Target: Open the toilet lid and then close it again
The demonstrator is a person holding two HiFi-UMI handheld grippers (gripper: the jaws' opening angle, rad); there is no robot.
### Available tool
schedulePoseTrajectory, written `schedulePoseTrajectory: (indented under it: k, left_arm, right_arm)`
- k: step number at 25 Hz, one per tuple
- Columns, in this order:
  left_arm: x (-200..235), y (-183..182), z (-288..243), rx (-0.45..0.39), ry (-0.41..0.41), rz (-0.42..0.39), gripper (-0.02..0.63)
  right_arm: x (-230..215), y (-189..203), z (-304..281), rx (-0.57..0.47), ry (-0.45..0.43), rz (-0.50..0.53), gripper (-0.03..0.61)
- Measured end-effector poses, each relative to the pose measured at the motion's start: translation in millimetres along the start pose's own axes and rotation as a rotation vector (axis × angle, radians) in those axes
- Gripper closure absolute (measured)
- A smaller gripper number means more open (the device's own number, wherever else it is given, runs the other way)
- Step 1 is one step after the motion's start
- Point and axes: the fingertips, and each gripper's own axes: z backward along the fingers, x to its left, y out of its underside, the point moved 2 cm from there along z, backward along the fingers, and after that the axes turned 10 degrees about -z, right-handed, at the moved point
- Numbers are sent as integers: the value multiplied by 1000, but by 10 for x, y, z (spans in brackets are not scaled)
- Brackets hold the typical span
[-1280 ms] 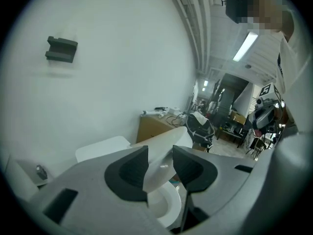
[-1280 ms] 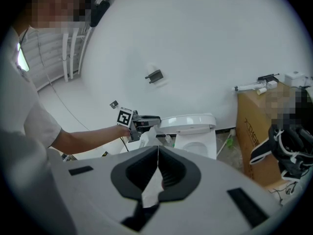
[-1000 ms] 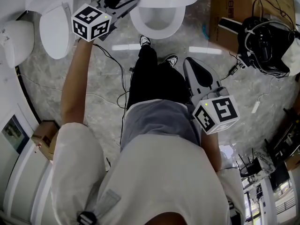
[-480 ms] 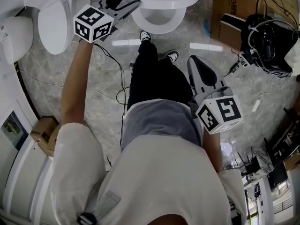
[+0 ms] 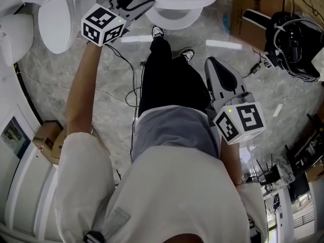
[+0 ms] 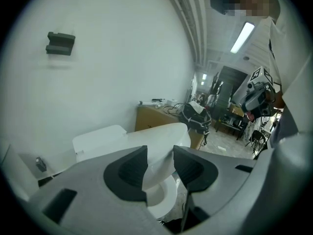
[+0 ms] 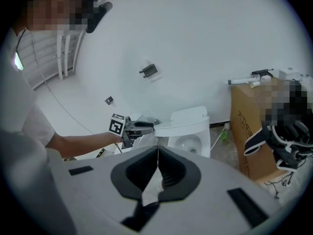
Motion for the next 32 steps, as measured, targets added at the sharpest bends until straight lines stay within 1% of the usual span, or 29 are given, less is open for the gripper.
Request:
schedulePoseTrajectory:
  k: [6, 18, 32]
  left_arm:
    - [-134, 196, -25, 37, 17, -24, 460]
    - [-378, 594, -166, 97, 19, -72, 460]
    - [-645, 1165, -409, 224, 60, -124, 460]
  right_arm:
    - [32, 95, -22, 10, 7, -10, 568]
    - [-78, 307, -30, 28, 34, -41, 568]
    - [-248, 548, -145, 72, 48, -87, 568]
